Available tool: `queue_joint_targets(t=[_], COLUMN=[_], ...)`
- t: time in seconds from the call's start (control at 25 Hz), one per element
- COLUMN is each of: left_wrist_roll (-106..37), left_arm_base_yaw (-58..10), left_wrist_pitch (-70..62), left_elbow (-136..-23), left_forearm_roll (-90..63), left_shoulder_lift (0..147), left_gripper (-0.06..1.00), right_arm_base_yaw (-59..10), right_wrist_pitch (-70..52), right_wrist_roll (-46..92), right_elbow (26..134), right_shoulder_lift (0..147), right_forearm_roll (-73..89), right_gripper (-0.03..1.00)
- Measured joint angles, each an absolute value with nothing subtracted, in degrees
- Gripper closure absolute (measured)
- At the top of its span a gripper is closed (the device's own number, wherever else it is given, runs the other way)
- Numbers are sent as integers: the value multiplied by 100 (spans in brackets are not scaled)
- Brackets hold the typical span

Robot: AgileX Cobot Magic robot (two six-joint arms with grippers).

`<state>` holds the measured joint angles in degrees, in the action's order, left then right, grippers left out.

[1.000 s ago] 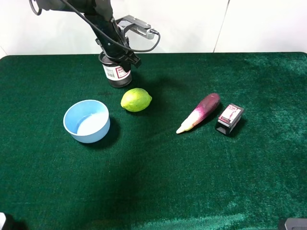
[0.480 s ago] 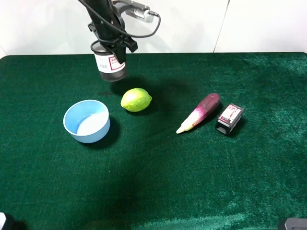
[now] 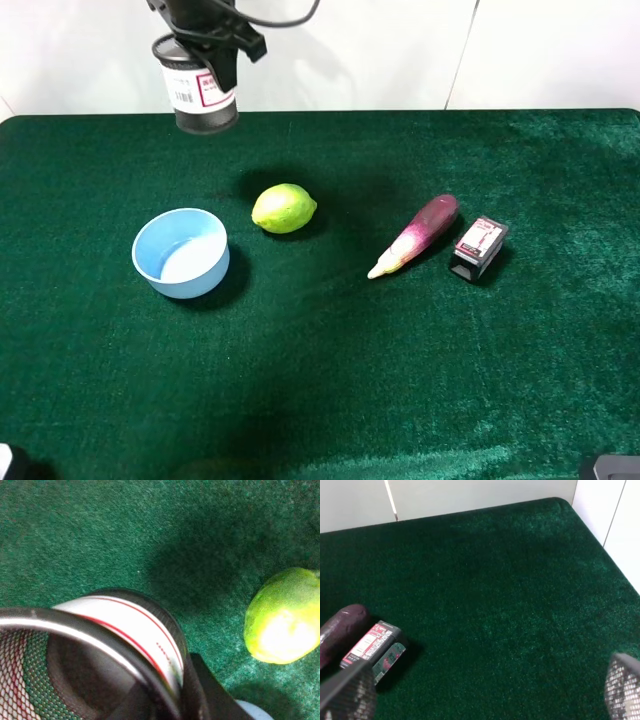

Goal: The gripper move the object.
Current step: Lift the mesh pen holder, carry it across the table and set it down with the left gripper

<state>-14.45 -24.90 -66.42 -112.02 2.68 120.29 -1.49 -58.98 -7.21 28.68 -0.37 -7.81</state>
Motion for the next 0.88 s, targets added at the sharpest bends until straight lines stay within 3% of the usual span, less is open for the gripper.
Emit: queue_joint_targets(t=[0.4,0.88], left_wrist_roll=[-994,-717], left_arm_base_yaw=[-2490,-2490], left_wrist_pitch=[-6655,-6542], left_elbow=[-11040,-8296], left_forearm_roll=[293,323], left_shoulder_lift=[11207,9760], left_gripper=[86,86], right_arm_base_yaw=[-149,-149], right_wrist_pitch=[-5898,-5898], right_wrist_roll=[-721,-721], right_elbow=[2868,2868], right_shoulder_lift=[-37,-37], right_forearm_roll=[-781,-781], right_gripper=[27,27])
